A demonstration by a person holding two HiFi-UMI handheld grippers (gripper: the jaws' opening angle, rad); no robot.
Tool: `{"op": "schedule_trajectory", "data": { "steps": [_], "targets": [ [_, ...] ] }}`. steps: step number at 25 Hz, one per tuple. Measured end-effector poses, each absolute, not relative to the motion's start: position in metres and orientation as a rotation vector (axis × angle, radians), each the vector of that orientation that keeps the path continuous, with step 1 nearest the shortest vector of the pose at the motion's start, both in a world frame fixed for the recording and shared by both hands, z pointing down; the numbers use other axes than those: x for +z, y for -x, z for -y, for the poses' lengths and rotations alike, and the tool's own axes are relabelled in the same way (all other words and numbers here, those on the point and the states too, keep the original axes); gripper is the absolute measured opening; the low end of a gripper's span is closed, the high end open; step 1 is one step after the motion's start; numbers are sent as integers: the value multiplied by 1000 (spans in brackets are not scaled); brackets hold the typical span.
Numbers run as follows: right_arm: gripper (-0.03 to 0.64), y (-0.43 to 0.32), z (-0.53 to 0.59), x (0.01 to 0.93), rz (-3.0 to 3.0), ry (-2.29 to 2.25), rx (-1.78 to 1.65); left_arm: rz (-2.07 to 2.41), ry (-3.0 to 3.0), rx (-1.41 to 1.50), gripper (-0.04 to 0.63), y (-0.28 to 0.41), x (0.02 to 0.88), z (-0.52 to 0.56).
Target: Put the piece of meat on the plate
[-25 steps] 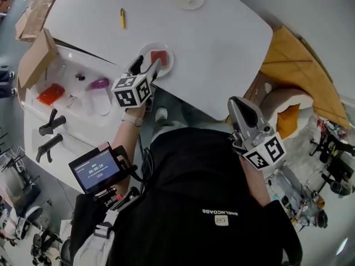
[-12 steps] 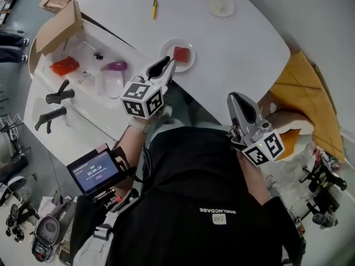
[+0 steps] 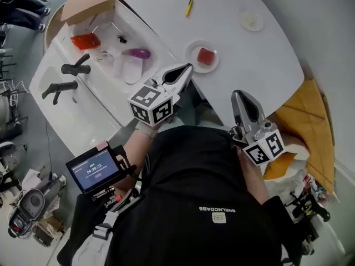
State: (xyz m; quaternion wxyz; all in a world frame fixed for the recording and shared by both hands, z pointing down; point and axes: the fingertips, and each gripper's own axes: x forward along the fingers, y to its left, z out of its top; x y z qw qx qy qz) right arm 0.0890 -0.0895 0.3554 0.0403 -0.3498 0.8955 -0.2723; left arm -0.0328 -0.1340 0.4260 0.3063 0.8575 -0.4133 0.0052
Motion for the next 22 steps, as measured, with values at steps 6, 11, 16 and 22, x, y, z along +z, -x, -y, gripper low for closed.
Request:
{"op": "schedule_trajectory", "data": {
  "steps": [6,11,16,22],
  "targets": [
    [5,-50,104,369,-2817,900,-832,1127,-2272,-11,18,45,417,119],
    [5,-6,83,346,-2889,725,-800,1185,-2267,-35,20,68,384,83],
    [5,33,77,361,-2949,556,-770,1293,-2217,-71,20,103,394,65],
    [5,62,48,334,-3011,423,-686,1418,-2168,-145,20,136,365,24]
  ]
}}
